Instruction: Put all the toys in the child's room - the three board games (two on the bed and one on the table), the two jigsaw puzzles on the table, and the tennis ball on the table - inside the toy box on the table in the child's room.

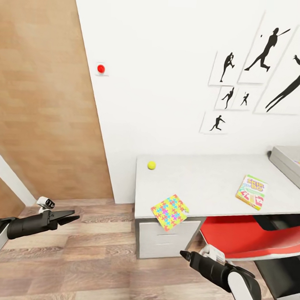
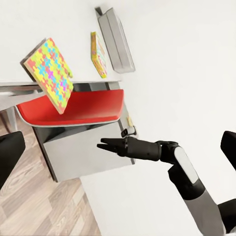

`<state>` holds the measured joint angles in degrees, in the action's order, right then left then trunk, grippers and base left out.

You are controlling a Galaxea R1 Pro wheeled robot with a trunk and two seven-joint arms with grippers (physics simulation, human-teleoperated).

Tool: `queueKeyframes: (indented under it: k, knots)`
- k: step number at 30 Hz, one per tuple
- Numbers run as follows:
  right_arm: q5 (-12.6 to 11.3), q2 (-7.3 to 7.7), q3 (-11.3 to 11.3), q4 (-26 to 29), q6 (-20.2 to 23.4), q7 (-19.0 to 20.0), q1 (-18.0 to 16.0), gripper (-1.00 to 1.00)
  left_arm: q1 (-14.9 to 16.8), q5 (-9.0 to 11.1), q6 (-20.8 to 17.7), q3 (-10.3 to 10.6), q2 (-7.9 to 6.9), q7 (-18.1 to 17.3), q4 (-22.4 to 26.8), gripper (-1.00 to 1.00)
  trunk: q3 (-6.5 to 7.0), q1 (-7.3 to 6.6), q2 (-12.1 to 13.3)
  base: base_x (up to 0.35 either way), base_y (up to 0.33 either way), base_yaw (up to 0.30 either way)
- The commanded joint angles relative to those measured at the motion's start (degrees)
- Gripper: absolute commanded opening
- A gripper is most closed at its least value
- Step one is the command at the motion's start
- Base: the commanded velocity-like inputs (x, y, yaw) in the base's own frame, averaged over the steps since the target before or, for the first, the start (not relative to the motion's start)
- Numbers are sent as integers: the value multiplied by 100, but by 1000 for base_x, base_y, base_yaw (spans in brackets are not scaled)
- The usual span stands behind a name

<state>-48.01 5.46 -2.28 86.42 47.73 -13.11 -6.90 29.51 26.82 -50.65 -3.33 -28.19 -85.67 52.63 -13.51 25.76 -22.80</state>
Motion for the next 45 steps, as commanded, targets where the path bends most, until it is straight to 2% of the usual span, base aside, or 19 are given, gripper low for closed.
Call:
queueKeyframes:
  k: [1,12,23,45]
  knots:
    - [-60,5,-9,7,8,-60,-5,100,3,7,-60,4,-2,-17,2,100,-11,3,-12,0,-33,0]
    - [-48,8,-14,13,-13,-60,0,100,8,-1,-55,-9,-2,-10,2,100,-11,3,-12,0,-108,0]
    - [80,-13,-28,15,-12,-43,4,100,5,8,-51,-9,-10,-20,2,100,-5,3,-12,0,-10,-4]
    - [90,-9,-65,16,-32,-37,4,100,2,8,-51,-9,-5,-20,2,100,185,3,-12,-7,0,-13]
